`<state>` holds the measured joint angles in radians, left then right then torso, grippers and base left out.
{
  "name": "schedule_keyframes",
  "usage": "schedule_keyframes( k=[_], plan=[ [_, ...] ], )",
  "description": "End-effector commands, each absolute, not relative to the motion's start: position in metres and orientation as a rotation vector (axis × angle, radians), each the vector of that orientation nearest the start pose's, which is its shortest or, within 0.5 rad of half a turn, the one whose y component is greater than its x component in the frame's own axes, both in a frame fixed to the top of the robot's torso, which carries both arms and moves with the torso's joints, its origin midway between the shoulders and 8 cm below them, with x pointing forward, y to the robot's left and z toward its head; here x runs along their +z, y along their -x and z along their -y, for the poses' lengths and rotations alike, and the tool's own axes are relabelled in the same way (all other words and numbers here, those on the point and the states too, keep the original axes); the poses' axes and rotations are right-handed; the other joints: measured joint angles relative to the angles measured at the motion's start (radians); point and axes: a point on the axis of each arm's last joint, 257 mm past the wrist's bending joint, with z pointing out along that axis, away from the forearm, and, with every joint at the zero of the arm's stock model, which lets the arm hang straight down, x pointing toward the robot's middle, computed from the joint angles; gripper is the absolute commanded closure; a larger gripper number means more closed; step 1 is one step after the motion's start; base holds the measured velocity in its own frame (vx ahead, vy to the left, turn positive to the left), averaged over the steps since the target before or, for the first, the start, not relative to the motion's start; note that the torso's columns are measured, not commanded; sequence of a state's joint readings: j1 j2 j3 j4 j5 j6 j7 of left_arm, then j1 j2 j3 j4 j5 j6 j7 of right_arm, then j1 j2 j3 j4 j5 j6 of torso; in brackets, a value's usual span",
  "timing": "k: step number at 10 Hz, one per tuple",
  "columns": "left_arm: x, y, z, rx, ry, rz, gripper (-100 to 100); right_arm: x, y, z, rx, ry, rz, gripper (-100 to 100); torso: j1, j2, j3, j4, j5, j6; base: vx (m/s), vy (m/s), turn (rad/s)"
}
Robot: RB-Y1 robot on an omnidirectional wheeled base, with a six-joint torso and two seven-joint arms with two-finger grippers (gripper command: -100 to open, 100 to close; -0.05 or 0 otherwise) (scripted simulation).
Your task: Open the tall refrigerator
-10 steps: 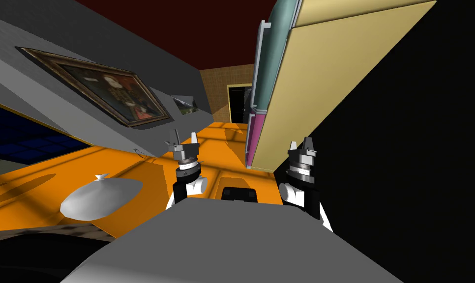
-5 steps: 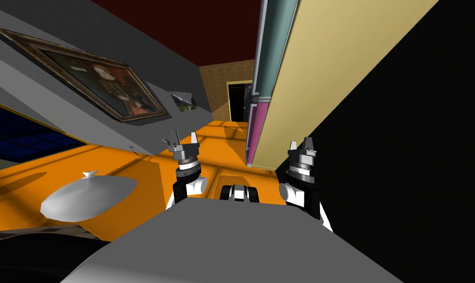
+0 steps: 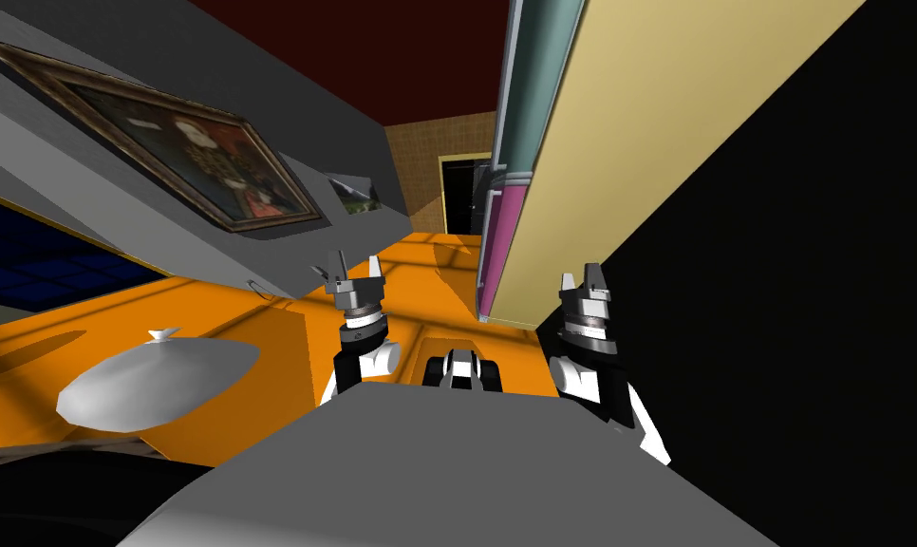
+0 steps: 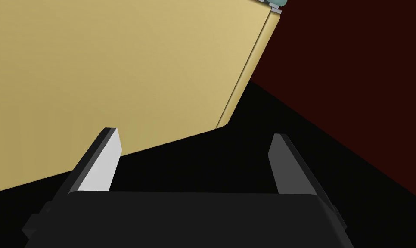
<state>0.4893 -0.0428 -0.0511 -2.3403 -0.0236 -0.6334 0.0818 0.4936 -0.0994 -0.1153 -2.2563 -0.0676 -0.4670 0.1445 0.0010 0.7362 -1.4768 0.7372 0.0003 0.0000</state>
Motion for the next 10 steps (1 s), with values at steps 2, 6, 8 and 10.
schedule_keyframes(
  k=[2,6,8,10],
  plan=[
    [0.077,-0.307,-0.258,-1.458,0.537,-0.428,0,0.018,-0.348,0.330,0.929,-0.457,-0.816,-100,0.000,0.001,0.000,0.001,0.000,0.000,0.089,0.072,0.032],
    [0.077,-0.307,-0.258,-1.458,0.537,-0.428,0,0.023,-0.346,0.352,0.689,-0.290,-0.913,-100,-0.001,0.001,0.000,0.001,0.000,0.000,0.119,0.095,0.035],
    [0.077,-0.307,-0.258,-1.457,0.537,-0.428,0,0.026,-0.345,0.360,0.613,-0.244,-0.933,-100,-0.001,0.001,0.000,0.001,0.000,0.000,0.124,0.075,0.024],
    [0.077,-0.307,-0.258,-1.457,0.537,-0.428,0,0.030,-0.343,0.373,0.475,-0.158,-0.969,-100,-0.003,0.005,0.003,0.002,-0.001,0.000,0.082,0.054,0.042]
  ],
)
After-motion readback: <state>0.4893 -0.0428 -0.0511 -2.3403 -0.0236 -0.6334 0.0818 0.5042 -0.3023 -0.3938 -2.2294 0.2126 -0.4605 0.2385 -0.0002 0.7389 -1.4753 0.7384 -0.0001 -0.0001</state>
